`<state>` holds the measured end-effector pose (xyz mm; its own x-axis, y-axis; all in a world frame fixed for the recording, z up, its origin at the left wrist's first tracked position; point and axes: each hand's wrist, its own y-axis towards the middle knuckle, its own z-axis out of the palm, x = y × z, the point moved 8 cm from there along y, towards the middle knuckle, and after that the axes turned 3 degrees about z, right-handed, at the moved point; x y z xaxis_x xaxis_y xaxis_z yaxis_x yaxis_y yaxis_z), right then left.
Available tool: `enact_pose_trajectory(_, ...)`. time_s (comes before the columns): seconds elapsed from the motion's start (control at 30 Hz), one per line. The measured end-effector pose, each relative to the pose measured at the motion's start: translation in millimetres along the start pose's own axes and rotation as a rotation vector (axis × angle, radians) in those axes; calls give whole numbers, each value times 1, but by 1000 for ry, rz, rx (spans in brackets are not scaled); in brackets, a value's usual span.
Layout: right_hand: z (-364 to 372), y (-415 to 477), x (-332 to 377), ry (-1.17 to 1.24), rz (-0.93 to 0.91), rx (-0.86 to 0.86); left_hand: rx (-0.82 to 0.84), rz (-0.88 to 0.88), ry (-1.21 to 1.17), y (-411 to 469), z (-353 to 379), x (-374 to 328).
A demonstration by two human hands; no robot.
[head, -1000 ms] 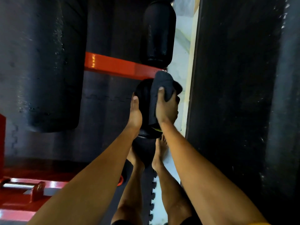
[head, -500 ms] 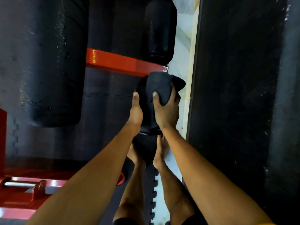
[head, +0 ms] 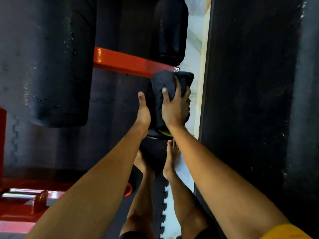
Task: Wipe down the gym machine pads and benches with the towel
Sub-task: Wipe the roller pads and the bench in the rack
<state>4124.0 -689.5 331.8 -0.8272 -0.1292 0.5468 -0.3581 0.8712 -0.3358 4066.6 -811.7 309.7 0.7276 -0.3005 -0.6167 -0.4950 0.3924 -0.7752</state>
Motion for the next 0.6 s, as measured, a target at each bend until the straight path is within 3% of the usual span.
enact_pose_trajectory(0.1, 2, 4, -1, 49, 39, 17, -10, 0, 8, -5, 0, 1)
enact_pose_trajectory(0.27, -3, -72, -29, -17, -82, 51, -156, -84, -81, 6, -8, 34)
enact_pose_trajectory(0.37, -2, -102, -54, 44, -8, 105, -182, -56, -32, 9, -6, 47)
enact_pose_trajectory(0.5, -9, -40, -27, 78, 31, 44, -139, 100, 113, -47, 19, -6)
enact_pose_trajectory(0.6, -5, 15, 7, 54, 111, 73, -110, 136, 64, -42, 7, -7)
